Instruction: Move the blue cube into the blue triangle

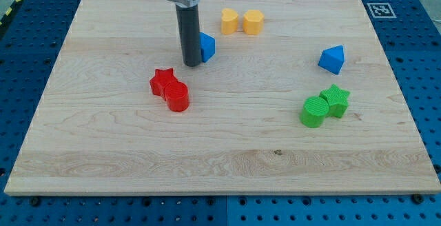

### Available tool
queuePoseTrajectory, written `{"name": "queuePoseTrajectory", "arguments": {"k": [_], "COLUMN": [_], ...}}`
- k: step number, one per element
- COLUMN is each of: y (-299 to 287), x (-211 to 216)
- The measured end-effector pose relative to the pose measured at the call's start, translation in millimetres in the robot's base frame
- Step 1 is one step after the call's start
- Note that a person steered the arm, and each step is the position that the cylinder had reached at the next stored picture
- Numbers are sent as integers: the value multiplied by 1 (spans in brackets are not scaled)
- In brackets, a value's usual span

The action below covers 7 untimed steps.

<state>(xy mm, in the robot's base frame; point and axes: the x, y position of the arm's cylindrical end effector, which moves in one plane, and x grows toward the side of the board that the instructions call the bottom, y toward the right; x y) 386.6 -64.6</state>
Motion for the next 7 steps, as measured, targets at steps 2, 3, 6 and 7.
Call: {"name": "queuePoseTrajectory", "arguments": {"k": [2,3,6,7], "y": [-28,-5,96,134], "x": [-40,-25,-18,-18]}}
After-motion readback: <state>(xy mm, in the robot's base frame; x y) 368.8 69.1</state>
